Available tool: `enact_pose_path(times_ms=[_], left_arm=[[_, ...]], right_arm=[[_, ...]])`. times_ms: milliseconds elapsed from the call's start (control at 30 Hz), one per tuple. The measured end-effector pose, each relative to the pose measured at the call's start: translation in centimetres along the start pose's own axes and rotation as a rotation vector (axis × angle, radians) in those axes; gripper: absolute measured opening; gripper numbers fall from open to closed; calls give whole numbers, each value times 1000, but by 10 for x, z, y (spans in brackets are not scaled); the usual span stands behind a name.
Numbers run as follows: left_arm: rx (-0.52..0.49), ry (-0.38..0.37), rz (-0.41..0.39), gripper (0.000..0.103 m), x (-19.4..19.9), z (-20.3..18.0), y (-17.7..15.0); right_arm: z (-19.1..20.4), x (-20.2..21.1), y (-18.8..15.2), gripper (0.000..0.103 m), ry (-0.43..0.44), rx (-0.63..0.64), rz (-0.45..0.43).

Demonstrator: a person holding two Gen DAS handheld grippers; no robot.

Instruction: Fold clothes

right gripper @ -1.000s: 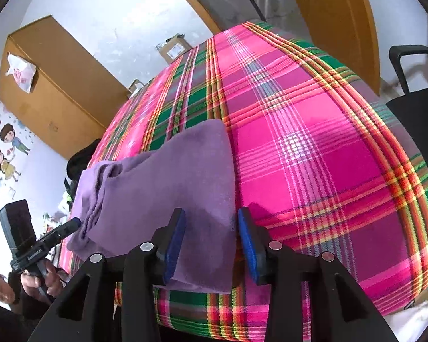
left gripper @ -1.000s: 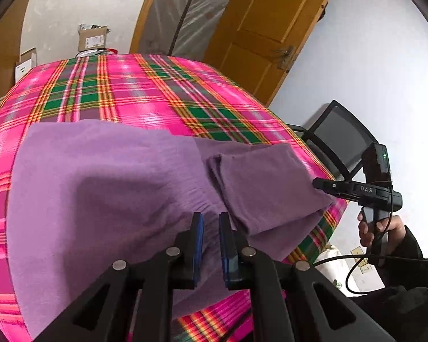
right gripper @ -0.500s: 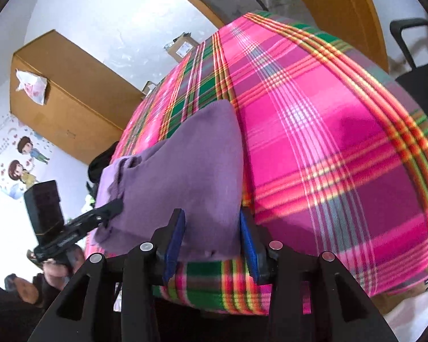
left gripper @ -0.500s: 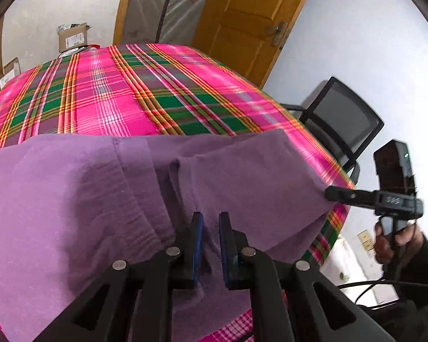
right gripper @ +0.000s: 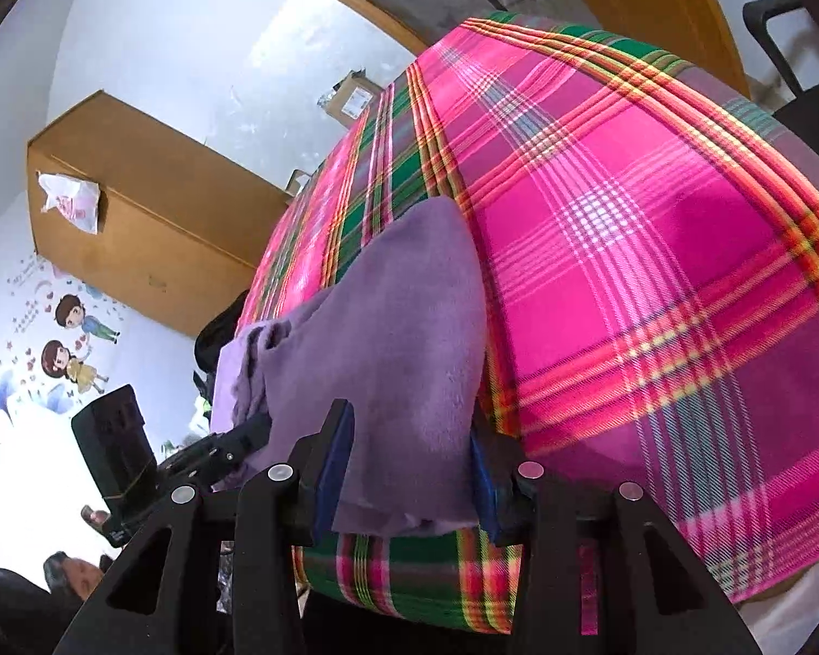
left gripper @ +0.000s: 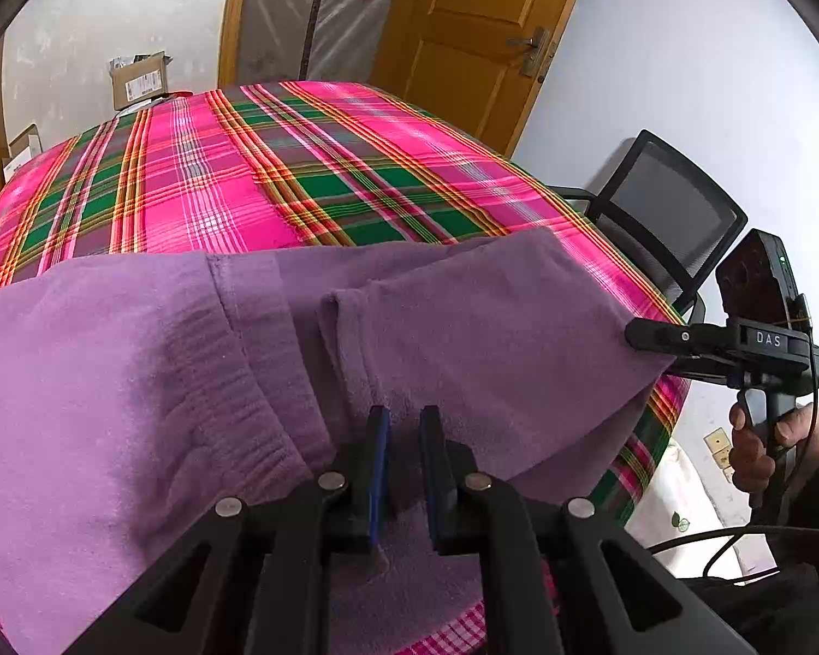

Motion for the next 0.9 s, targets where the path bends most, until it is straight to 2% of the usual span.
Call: enact_pose_path(times_ms=[200, 433, 567, 767, 900], left_arm=[[-1, -4, -5, 12, 1, 0, -1], [-3, 0, -8, 12, 0, 0, -1], [-4, -4, -10, 12, 2, 0, -1], [16, -23, -25, 12, 9, 1, -2], [22, -27, -40, 12, 17, 2, -1]], right_arm=[[2, 3, -6, 42, 12, 23, 58], [9, -6, -6, 41, -8, 31, 44], [14, -12, -4, 27, -40, 52, 38], [23, -5, -2, 19, -35, 65, 2], [45, 3, 4, 17, -3, 113, -34]])
Point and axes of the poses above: each gripper's, at about its wrist camera, not at the fingertips, and x roughly against the way its jaws point, z to its left, y to its top, the point moved 3 cm from there along -x, roughly the way its jaws point, and after that the axes turned 7 degrees about -x, right-handed, at the moved point
